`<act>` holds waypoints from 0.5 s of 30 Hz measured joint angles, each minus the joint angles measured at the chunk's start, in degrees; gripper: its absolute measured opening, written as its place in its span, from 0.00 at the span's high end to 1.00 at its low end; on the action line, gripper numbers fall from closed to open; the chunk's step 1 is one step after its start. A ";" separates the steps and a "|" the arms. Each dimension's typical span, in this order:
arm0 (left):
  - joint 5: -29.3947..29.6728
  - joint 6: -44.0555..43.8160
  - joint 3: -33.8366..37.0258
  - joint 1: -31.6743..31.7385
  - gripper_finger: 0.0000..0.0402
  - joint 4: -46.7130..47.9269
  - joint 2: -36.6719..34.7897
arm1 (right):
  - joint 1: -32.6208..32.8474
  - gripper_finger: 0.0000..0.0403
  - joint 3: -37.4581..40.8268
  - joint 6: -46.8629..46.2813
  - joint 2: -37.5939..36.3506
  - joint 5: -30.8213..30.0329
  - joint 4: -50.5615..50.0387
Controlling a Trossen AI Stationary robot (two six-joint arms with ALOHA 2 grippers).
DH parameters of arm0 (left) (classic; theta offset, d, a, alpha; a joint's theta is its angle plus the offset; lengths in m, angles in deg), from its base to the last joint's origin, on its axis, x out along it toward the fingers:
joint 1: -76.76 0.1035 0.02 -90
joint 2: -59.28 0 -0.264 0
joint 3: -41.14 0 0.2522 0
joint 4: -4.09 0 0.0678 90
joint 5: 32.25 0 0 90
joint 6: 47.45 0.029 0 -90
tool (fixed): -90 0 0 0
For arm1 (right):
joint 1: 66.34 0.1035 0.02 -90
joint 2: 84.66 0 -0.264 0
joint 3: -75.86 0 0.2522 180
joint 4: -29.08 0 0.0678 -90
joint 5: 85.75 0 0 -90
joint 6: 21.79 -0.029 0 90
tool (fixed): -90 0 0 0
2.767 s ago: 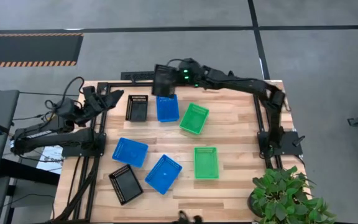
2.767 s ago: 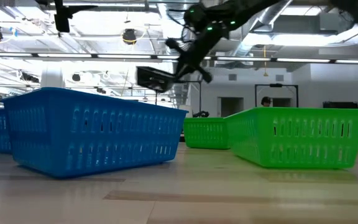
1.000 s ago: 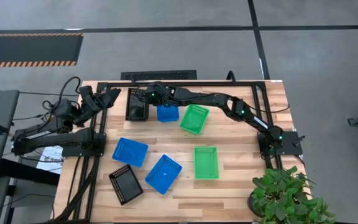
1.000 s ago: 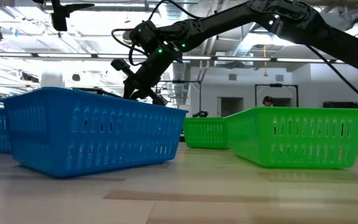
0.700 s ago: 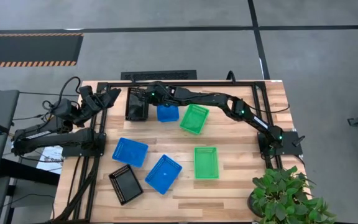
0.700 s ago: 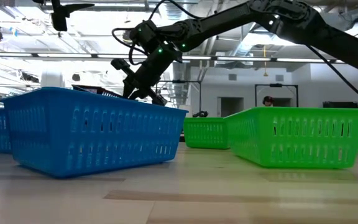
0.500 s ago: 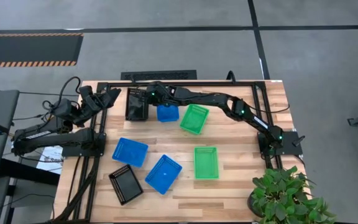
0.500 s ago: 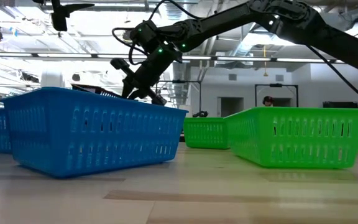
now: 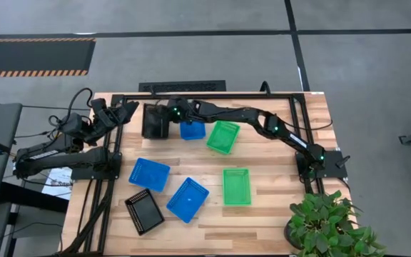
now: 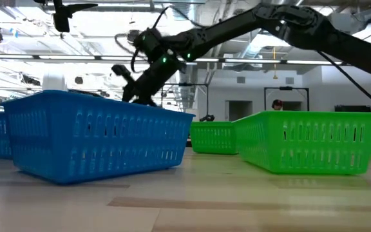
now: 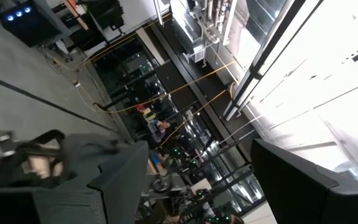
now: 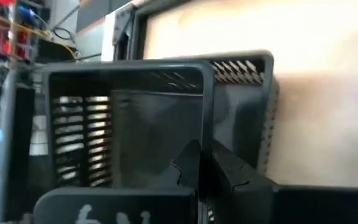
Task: Stack baskets by color
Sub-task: Stack the top right black bin on top of the top left black bin
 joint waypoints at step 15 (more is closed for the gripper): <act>-0.41 0.00 0.00 0.00 0.32 -0.41 0.00 | -0.37 0.92 -0.10 0.45 0.04 -0.56 -0.77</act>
